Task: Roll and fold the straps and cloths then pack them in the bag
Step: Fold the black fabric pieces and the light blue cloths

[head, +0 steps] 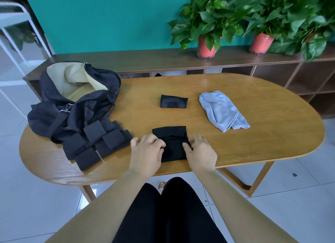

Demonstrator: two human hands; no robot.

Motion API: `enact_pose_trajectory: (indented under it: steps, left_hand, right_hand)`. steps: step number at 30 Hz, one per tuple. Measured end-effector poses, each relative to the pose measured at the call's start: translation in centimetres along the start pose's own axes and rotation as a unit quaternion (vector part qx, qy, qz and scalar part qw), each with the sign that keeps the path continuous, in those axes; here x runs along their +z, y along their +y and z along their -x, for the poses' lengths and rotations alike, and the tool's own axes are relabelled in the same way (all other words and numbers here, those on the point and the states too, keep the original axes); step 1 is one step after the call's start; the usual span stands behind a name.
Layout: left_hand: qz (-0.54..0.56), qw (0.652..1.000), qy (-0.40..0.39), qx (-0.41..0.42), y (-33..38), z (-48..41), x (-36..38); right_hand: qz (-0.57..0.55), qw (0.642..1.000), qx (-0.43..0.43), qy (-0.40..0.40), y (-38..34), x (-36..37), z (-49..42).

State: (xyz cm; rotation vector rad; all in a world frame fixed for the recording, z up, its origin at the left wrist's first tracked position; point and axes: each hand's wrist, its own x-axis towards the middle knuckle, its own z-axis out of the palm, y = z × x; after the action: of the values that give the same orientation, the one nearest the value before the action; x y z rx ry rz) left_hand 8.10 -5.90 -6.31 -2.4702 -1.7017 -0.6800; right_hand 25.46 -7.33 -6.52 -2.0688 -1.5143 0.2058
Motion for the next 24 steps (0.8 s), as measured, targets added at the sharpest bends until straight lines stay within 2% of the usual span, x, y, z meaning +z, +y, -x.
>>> enact_pose_trajectory:
  steps: [2, 4, 5, 8, 12, 17, 19, 21, 24]
  left_hand:
    - [0.022, 0.999, 0.020, 0.040, 0.2, 0.3, -0.3]
    - [0.010, 0.996, 0.015, 0.091, 0.4, 1.2, -0.5]
    - [-0.006, 0.994, -0.004, 0.110, 0.5, 1.7, -0.5]
    - [-0.068, 0.984, -0.105, 0.125, 1.2, 3.0, -0.5]
    - [-0.065, 0.977, -0.161, 0.125, 0.9, 3.5, 0.3]
    - [-0.063, 0.979, -0.130, 0.141, 0.3, 3.3, 0.0]
    - [-0.063, 0.975, -0.146, 0.157, 0.1, 3.2, -0.3]
    - [-0.054, 0.974, -0.115, 0.187, -0.3, 3.3, -0.6]
    - [-0.020, 0.979, -0.078, 0.189, -0.9, 3.6, -0.9]
  right_hand:
    - [-0.041, 0.998, -0.018, 0.032, 0.2, -0.7, 0.3]
    - [0.001, 0.987, -0.140, 0.082, 0.5, -1.0, 0.9]
    - [0.031, 0.975, -0.205, 0.081, 0.7, -0.9, 1.2]
    - [0.111, 0.936, -0.335, -0.005, 1.7, 0.0, 2.3]
    - [0.176, 0.920, -0.345, -0.051, 3.2, 0.6, 3.0]
    - [0.171, 0.924, -0.338, -0.055, 3.2, 0.6, 3.4]
    - [0.151, 0.924, -0.348, -0.050, 3.3, 0.3, 3.6]
    - [0.123, 0.919, -0.372, -0.045, 3.7, -0.2, 3.9]
    - [0.069, 0.910, -0.409, -0.013, 4.1, -0.8, 4.1]
